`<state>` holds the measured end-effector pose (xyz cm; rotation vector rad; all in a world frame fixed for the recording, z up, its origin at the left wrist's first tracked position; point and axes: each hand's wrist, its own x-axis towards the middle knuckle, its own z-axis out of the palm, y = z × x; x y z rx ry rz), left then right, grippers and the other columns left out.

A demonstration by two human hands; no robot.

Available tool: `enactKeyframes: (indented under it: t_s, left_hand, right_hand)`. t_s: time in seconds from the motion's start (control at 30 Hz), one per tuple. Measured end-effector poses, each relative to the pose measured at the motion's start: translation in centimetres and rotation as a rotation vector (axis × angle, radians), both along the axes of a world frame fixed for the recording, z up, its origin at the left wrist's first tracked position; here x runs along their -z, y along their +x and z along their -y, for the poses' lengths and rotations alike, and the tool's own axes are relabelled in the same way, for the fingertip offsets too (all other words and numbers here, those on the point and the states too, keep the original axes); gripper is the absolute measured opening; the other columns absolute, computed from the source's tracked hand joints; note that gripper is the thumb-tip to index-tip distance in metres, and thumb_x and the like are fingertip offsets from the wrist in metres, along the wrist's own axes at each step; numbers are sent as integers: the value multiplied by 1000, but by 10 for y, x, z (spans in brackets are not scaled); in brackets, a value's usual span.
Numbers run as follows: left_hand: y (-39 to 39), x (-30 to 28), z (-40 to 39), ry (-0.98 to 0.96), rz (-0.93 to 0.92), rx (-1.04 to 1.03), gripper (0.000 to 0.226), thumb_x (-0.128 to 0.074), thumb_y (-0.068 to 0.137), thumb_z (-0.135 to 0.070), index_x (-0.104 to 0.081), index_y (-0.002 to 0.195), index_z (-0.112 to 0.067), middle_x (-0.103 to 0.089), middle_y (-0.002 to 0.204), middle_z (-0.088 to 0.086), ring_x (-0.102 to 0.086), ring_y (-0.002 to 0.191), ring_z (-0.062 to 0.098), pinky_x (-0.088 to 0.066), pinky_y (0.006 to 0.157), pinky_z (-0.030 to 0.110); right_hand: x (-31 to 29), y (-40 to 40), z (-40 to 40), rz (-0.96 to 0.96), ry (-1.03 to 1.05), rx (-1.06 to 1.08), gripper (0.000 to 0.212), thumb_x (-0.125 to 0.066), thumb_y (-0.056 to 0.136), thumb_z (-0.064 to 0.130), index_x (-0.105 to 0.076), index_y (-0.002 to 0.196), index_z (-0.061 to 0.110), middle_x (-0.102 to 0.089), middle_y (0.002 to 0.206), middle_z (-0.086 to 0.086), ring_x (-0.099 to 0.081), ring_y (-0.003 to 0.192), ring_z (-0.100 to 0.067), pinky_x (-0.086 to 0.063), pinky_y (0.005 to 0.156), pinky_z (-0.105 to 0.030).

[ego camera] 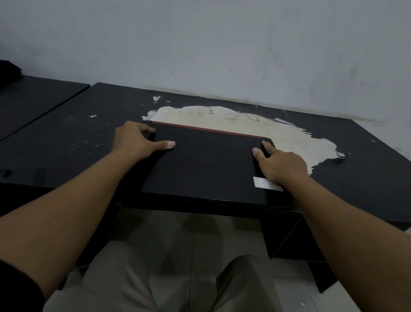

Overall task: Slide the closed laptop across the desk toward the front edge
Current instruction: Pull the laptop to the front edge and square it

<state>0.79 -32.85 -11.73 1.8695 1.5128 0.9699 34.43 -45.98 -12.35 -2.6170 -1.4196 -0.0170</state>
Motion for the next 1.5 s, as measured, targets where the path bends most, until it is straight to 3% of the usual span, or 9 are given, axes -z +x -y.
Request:
enactKeyframes:
  t_s: [0.37,0.47,0.57,0.67,0.77,0.87,1.03,1.23,1.5]
  left_hand:
    - [3,-5,7,42,-201,11,77,-81,63,-75,-76,122,-25,-66,138,5,-59,128,29,-46,100,41]
    - [-4,-4,21,-5,-215,90,91,-69,67,-85,-66,138,-28,-52,153,6,-47,139,31,-40,108,47]
    - [-30,3,47,-26,-143,187,104,-66,56,-96,-54,146,-44,-43,160,0,-40,144,23,-36,109,44]
    - [-58,18,73,-51,-127,316,106,-76,45,-92,-44,142,-65,-28,166,-4,-23,152,14,-28,114,41]
    - [-70,28,87,-28,-123,353,103,-74,46,-93,-42,141,-68,-18,169,0,-15,154,15,-25,115,41]
    - [-66,34,96,60,-194,291,106,-75,48,-87,-43,146,-60,-29,165,1,-23,151,18,-31,113,43]
    - [-57,46,108,218,-175,143,102,-79,52,-74,-50,147,-50,-47,151,8,-30,136,15,-38,105,42]
    - [-58,51,109,251,-203,120,101,-76,55,-74,-51,149,-46,-50,148,11,-35,141,22,-40,106,49]
    - [-58,50,109,205,-232,121,102,-77,56,-72,-49,150,-45,-47,153,12,-24,148,45,-31,111,63]
  right_hand:
    - [4,-3,2,-134,29,35,76,-19,97,77,-19,163,41,-42,157,-18,-41,140,-41,-38,107,-51]
    - [5,-10,13,-240,83,73,75,-29,96,77,-24,162,43,-30,158,-22,-37,140,-45,-35,111,-54]
    - [5,-14,43,-297,202,-9,77,-49,88,81,-42,155,44,-42,152,-17,-43,137,-41,-38,111,-51]
    - [11,-19,88,-433,386,-178,75,-65,75,85,-60,140,47,-58,145,10,-54,130,-17,-45,102,-37]
    - [18,-26,124,-539,441,-333,80,-77,59,86,-59,133,60,-45,137,45,-48,122,16,-39,95,-17]
    - [24,-23,131,-491,365,-399,93,-90,53,73,-51,138,65,-28,158,33,-37,135,8,-36,105,-23]
    - [31,-20,127,-395,427,-399,93,-86,54,65,-54,140,59,-27,151,36,-31,130,14,-24,95,4]
    - [32,-18,126,-422,430,-387,91,-87,53,63,-56,138,58,-33,163,20,-38,145,-6,-35,118,-38]
    - [33,-18,127,-459,465,-391,90,-85,49,66,-59,135,59,-32,156,32,-37,138,4,-34,112,-25]
